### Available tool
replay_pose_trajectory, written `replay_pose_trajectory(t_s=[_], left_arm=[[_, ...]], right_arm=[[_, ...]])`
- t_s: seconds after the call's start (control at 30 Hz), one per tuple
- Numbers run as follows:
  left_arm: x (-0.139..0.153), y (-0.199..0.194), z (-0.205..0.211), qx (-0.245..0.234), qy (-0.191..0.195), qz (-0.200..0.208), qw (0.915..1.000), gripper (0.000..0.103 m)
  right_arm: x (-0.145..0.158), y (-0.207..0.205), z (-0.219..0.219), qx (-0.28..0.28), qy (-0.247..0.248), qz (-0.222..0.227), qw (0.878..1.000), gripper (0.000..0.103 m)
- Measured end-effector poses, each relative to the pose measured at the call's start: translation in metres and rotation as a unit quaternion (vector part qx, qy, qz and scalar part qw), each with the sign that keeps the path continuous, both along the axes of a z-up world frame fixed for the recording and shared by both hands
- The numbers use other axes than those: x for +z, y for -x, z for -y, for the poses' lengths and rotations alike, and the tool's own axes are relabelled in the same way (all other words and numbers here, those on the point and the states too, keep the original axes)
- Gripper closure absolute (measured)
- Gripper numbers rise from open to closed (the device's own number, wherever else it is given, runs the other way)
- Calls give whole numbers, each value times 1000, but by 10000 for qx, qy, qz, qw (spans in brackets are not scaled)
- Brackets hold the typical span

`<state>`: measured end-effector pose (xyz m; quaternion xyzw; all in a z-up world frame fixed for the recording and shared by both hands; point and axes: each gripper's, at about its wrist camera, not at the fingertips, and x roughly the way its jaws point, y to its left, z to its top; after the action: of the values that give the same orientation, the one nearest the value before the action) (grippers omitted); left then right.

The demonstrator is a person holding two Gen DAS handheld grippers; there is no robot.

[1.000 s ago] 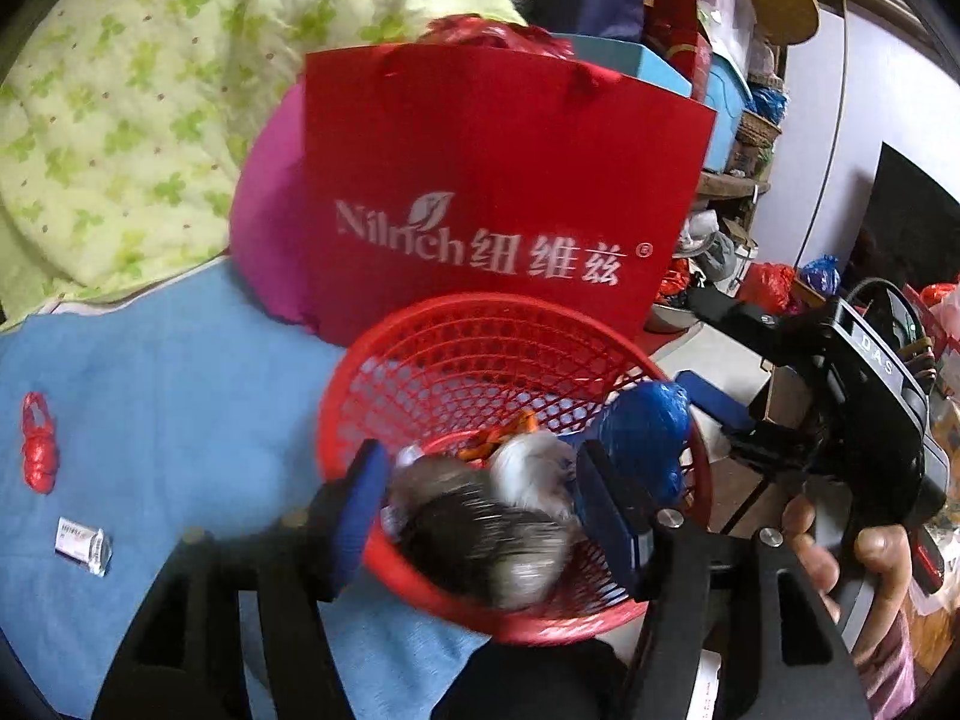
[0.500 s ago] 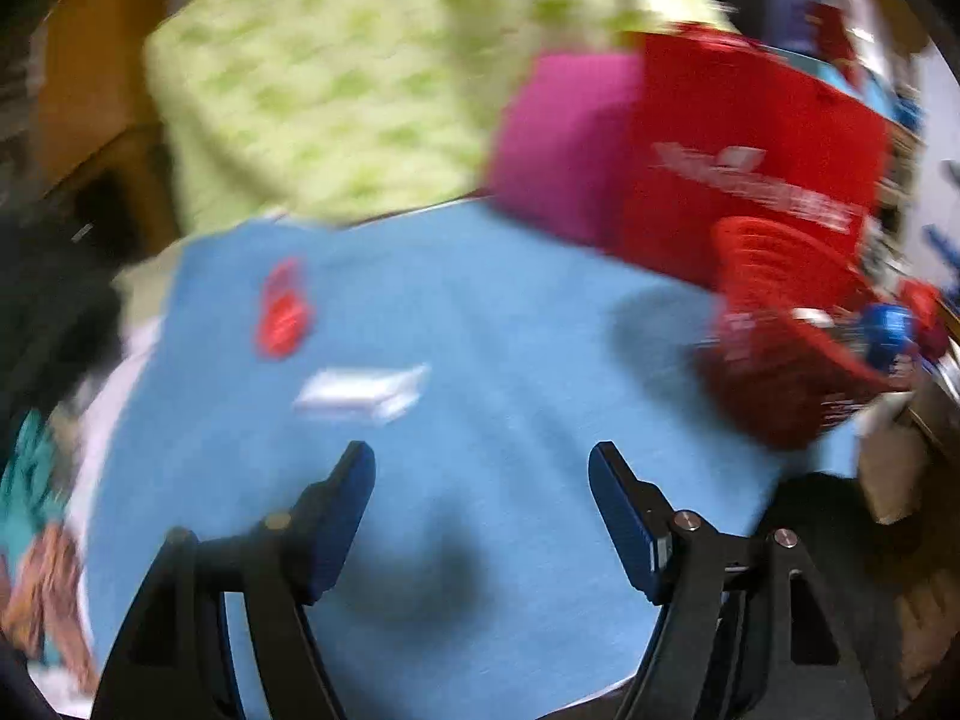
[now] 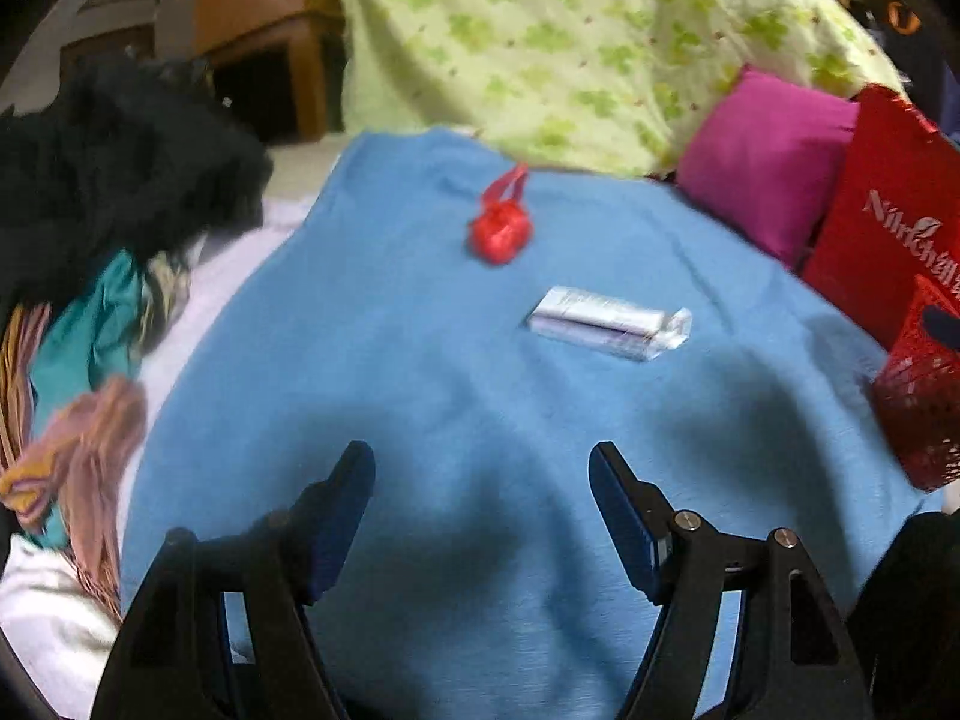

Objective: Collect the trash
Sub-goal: 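Move both tools back over the remaining items on the blanket, then grasp the white medicine box with right tool while left tool grasps the red plastic bag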

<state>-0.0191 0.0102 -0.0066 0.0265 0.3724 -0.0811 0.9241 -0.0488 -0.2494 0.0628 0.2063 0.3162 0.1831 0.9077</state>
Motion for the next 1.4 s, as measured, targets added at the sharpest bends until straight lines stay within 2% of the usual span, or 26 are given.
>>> replay_pose_trajectory(t_s=[0.07, 0.2, 0.43, 0.6, 0.67, 0.7, 0.73, 0.8, 0.87, 1.07, 1.2, 1.37, 1.4], left_arm=[[-8, -7, -5, 85, -65, -87, 9999, 29], [-12, -19, -16, 131, 40, -154, 9998, 29], [-6, -49, -25, 66, -12, -65, 10000, 29], [-2, -87, -37, 125, -75, -119, 9998, 29], [1, -105, -39, 118, -162, -90, 9998, 29], [2, -115, -38, 100, -200, -75, 9997, 29], [3, -122, -37, 72, -211, -78, 9997, 29], [5, -148, -30, -41, -204, -109, 9997, 29], [6, -178, -18, -162, -213, -149, 9995, 29], [-3, -254, 27, -353, 88, -448, 9983, 29], [-16, -297, 60, -271, 178, -719, 9969, 28], [-37, -328, 80, -47, 160, -1085, 9940, 29], [-40, -330, 78, 8, 294, -1153, 9929, 47]], right_arm=[[-22, -32, -17, 116, 330, -345, 9988, 28], [-52, -87, -32, 266, 653, -755, 9946, 28], [-74, -183, -68, 810, 1244, -879, 9850, 28], [-101, -216, -100, 1388, 1671, -1160, 9692, 28], [-114, -217, -104, 1441, 1937, -1191, 9631, 36], [-119, -212, -104, 1384, 2097, -1094, 9617, 54], [-119, -207, -101, 1377, 2114, -971, 9628, 54], [-117, -194, -91, 1191, 2075, -856, 9672, 56], [-112, -181, -68, 884, 1688, -889, 9776, 57], [-96, -130, -19, 382, 868, -677, 9932, 57], [-99, -120, -6, 260, 561, -533, 9967, 57], [-104, -129, 5, 270, 279, -644, 9972, 57], [-105, -130, 5, 261, 343, -626, 9971, 57]])
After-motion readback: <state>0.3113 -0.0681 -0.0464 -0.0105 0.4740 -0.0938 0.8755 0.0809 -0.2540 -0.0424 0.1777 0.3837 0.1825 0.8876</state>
